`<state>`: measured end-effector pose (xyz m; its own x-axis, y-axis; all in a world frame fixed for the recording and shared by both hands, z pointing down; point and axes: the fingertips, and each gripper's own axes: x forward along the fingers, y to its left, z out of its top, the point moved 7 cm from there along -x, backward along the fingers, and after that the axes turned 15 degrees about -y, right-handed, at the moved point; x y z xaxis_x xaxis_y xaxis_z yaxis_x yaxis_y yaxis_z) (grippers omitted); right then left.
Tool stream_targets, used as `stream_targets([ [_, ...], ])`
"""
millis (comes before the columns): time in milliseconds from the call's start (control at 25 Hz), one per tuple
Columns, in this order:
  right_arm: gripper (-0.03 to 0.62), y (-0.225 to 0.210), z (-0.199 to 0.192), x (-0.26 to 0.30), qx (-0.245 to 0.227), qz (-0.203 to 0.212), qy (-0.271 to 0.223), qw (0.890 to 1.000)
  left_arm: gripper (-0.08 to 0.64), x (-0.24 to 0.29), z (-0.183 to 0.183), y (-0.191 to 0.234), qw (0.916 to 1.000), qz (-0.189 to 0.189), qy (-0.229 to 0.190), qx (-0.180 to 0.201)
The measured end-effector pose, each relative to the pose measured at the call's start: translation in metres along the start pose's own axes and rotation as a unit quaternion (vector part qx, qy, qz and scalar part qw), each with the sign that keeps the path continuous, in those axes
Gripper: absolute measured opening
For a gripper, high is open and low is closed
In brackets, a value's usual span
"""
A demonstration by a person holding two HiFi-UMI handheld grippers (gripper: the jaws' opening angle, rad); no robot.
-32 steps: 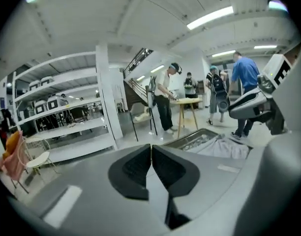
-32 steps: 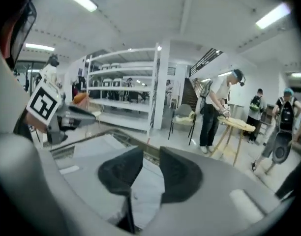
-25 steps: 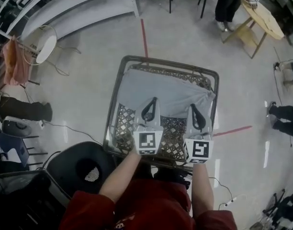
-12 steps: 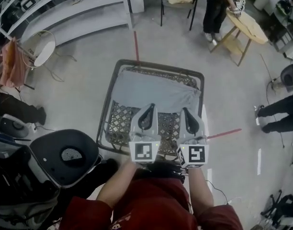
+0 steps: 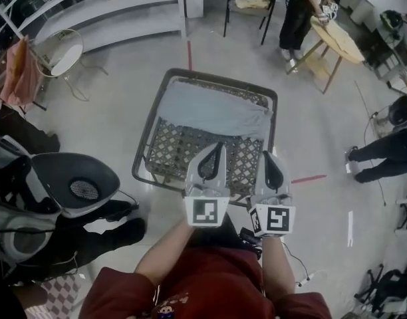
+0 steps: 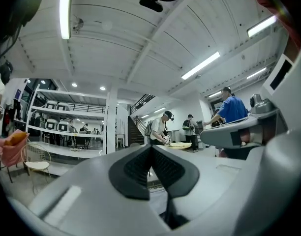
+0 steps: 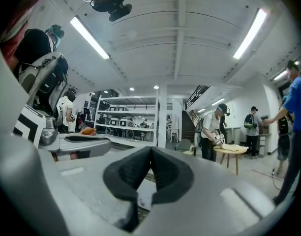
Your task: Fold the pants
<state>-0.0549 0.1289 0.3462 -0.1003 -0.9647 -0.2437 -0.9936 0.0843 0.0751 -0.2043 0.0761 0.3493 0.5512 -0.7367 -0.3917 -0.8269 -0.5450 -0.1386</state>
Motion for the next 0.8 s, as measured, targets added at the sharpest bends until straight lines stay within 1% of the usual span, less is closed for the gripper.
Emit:
stream_targets([
  [80, 0.002, -0.003, 0.008, -0.013, -0.004, -0.004, -0.002, 1.000, 0.006, -0.007, 0.007, -0.011, 0.9996, 0.013, -0.005, -0.024],
  [160, 0.002, -0.013, 0.015, -0.023, -0.005, -0.008, -0.006, 1.000, 0.006, -0.008, 0.013, -0.025, 0.9994, 0.009, -0.001, -0.033],
  [280, 0.002, -0.041, 0.025, -0.041, -0.015, -0.020, -0.015, 1.000, 0.006, 0.000, 0.020, -0.059, 0.9996, -0.020, 0.001, -0.017],
  [400, 0.002, -0.082, 0.031, -0.059, -0.015, -0.034, -0.028, 0.999, 0.006, 0.016, 0.022, -0.101, 0.9991, -0.041, 0.006, -0.003],
  [440, 0.002, -0.098, 0.033, -0.063, -0.014, -0.038, -0.031, 0.999, 0.006, 0.024, 0.022, -0.115, 0.9992, -0.041, 0.002, -0.002],
  [560, 0.002, -0.148, 0.036, -0.078, -0.011, -0.043, -0.037, 0.998, 0.006, 0.049, 0.022, -0.160, 0.9995, -0.018, -0.013, -0.020],
  [680, 0.002, -0.203, 0.035, -0.088, -0.011, -0.045, -0.046, 0.998, 0.006, 0.074, 0.019, -0.206, 0.9997, -0.008, -0.013, -0.020],
  [800, 0.002, -0.249, 0.030, -0.092, -0.002, -0.041, -0.051, 0.998, 0.006, 0.096, 0.015, -0.241, 0.9998, 0.006, -0.012, -0.017],
])
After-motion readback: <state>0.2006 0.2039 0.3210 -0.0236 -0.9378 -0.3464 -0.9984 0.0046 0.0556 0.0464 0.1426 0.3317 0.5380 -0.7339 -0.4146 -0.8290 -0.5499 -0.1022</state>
